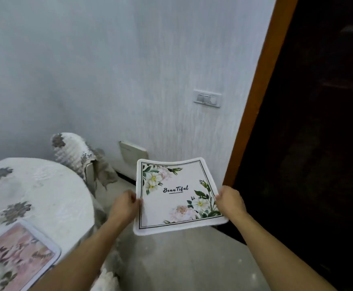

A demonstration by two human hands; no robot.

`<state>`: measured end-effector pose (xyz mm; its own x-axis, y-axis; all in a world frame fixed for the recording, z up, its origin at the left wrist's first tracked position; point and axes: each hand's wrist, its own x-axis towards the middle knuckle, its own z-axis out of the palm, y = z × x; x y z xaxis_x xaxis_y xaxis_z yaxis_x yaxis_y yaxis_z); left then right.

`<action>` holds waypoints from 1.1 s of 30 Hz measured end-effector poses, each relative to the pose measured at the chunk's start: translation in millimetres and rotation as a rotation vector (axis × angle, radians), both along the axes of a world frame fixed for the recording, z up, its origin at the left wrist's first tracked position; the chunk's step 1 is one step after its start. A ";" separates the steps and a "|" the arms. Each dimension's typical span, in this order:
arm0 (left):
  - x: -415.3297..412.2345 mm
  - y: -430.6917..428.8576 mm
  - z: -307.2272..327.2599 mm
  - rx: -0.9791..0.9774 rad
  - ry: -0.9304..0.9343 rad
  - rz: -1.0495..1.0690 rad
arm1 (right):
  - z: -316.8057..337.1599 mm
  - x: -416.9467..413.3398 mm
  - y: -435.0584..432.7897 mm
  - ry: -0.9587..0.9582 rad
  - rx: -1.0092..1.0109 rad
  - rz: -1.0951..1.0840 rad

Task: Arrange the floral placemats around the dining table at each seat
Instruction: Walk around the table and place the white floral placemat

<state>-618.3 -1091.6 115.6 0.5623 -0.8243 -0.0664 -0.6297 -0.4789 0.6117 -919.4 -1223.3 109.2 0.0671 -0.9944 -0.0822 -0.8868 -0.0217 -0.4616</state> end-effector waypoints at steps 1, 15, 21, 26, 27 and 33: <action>3.9 -8.8 0.5 -0.003 0.003 0.046 | 0.5 10.8 -24.4 -0.003 0.005 0.054; 139.5 -77.0 -0.5 -0.033 0.049 0.672 | 11.2 274.4 -229.6 -0.041 0.051 0.685; 225.1 -152.5 -4.5 -0.044 0.062 0.689 | 15.8 362.3 -302.6 -0.016 0.068 0.696; 289.2 -196.4 3.8 -0.072 0.076 0.781 | 29.1 455.5 -360.8 -0.031 0.014 0.770; 304.5 -199.4 3.5 -0.078 0.075 0.820 | 31.9 481.8 -368.3 -0.036 0.006 0.805; 377.2 -186.7 7.3 -0.105 0.040 1.100 | 37.6 646.9 -383.6 -0.077 -0.051 1.119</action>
